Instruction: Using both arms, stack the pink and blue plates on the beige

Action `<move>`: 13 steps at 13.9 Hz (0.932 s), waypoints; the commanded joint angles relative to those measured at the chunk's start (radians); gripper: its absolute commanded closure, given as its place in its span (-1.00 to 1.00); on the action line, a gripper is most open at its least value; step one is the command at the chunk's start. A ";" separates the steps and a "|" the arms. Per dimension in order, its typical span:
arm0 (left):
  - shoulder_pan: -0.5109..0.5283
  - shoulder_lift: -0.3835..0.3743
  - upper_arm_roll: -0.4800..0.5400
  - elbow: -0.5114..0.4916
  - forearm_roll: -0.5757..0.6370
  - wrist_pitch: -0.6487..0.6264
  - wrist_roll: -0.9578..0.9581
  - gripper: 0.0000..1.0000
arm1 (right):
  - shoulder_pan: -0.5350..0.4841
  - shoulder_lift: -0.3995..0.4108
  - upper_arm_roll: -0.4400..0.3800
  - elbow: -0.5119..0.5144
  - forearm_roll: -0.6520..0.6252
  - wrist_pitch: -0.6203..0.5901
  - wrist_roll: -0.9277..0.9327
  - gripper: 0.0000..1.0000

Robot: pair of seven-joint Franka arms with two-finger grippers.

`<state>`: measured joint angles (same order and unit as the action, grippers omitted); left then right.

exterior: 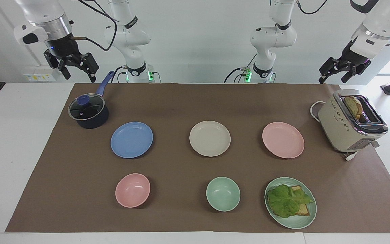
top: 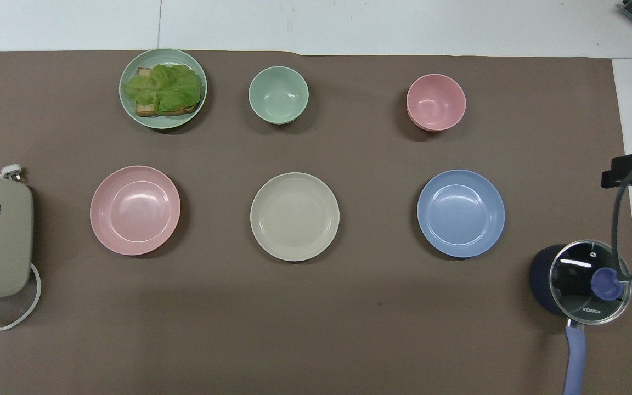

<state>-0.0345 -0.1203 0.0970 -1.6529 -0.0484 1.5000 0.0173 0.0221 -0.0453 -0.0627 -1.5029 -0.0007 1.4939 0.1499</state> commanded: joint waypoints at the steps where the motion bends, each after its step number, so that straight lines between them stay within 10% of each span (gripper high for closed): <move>1: -0.005 -0.007 0.004 0.001 0.019 0.005 -0.002 -1.00 | -0.010 -0.010 0.004 -0.014 -0.004 0.003 -0.024 -1.00; 13: -0.002 -0.018 0.017 -0.042 0.018 0.026 -0.002 -1.00 | -0.013 -0.048 0.004 -0.077 -0.005 0.006 -0.029 -1.00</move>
<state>-0.0337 -0.1222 0.1099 -1.6568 -0.0484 1.5001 0.0173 0.0202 -0.0561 -0.0636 -1.5290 -0.0010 1.4903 0.1499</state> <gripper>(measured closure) 0.000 0.000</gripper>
